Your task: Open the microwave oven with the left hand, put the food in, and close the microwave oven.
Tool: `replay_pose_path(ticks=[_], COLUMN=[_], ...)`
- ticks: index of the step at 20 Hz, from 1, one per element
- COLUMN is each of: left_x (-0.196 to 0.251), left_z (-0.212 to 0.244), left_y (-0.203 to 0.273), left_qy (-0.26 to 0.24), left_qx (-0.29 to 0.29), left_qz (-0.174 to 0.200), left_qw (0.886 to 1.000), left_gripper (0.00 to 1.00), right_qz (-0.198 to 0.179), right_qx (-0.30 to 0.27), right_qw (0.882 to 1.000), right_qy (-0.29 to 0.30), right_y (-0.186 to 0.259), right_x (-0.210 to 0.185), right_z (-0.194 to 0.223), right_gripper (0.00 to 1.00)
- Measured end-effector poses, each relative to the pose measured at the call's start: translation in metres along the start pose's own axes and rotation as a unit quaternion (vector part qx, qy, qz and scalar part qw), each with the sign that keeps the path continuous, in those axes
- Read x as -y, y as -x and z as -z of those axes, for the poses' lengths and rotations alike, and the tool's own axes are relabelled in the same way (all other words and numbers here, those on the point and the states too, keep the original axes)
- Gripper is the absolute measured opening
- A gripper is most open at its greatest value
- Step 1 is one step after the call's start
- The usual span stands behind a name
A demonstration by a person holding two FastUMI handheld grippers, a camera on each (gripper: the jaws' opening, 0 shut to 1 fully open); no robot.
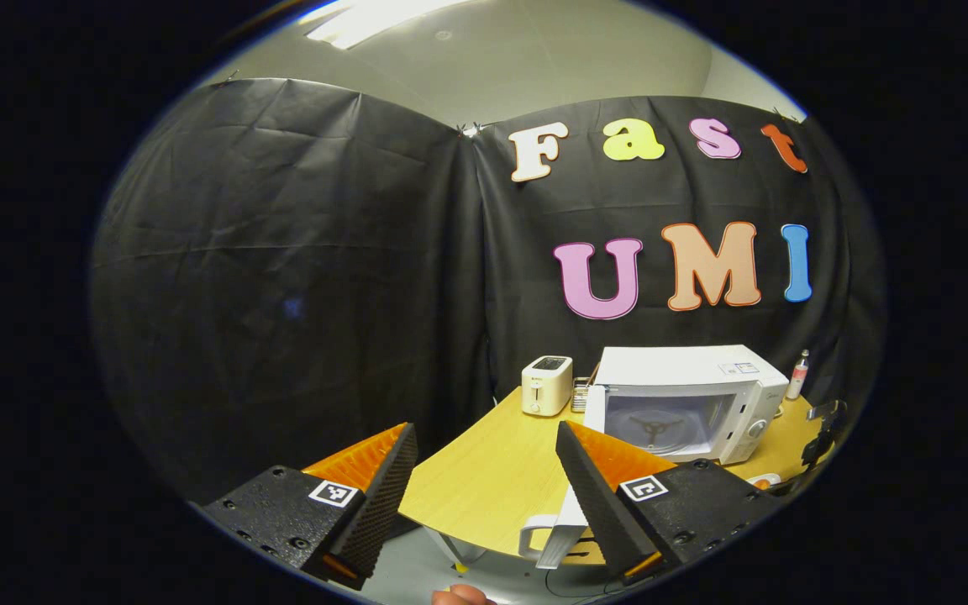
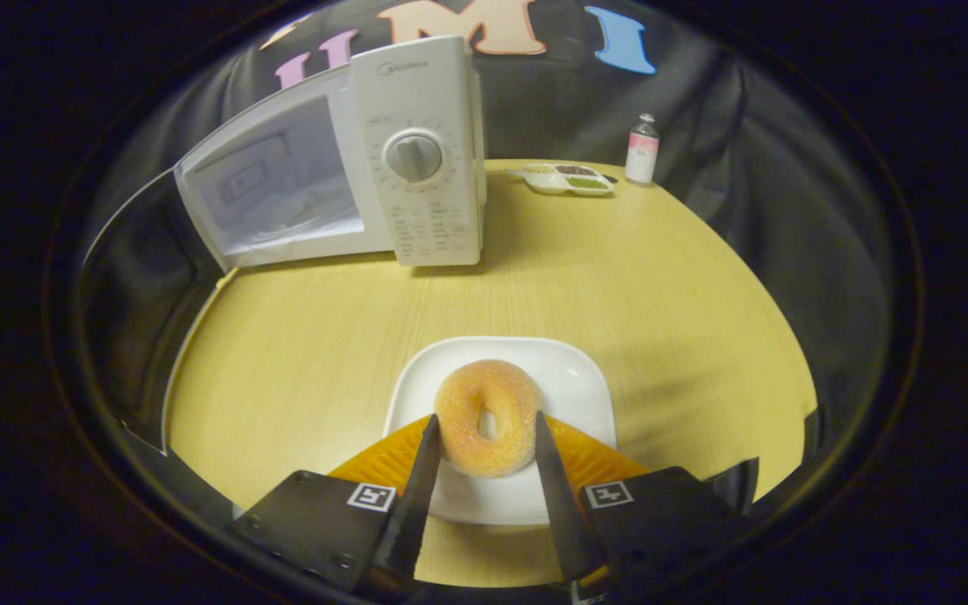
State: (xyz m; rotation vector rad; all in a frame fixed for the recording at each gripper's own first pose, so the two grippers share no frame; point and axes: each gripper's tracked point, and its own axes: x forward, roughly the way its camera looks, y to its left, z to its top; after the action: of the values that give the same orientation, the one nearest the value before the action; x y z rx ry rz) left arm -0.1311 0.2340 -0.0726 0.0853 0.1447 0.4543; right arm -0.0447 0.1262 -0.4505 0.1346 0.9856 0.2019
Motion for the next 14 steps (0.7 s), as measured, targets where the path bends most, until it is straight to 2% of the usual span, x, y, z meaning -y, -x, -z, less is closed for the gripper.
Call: replay_pose_path(ticks=[3, 5, 10, 12, 14], left_x=[0.001, 0.001, -0.007, -0.010, -0.013], left_z=[0.004, 0.008, 0.010, 0.009, 0.010], left_y=[-0.001, -0.001, 0.003, 0.002, 0.005], left_qy=[0.006, 0.010, 0.011, 0.006, 0.005], left_qx=[-0.002, -0.005, -0.005, 0.001, 0.002], left_qz=[0.003, 0.003, 0.003, 0.002, 0.002], left_qw=[1.000, 1.000, 1.000, 1.000, 1.000], left_gripper=[0.97, 0.97, 0.97, 1.00, 0.97], right_qz=[-0.037, -0.074, -0.166, -0.190, -0.206], right_qx=[0.002, 0.008, 0.019, 0.023, 0.023], right_qw=[0.996, 0.988, 0.945, 0.927, 0.915], right_qy=[-0.077, -0.137, -0.279, -0.324, -0.346], right_y=[0.007, 0.012, 0.029, 0.037, 0.039], right_x=[-0.013, -0.029, -0.084, -0.105, -0.129], right_z=[-0.010, -0.024, -0.067, -0.084, -0.098], right_gripper=[0.61, 0.61, 0.61, 0.60, 0.60])
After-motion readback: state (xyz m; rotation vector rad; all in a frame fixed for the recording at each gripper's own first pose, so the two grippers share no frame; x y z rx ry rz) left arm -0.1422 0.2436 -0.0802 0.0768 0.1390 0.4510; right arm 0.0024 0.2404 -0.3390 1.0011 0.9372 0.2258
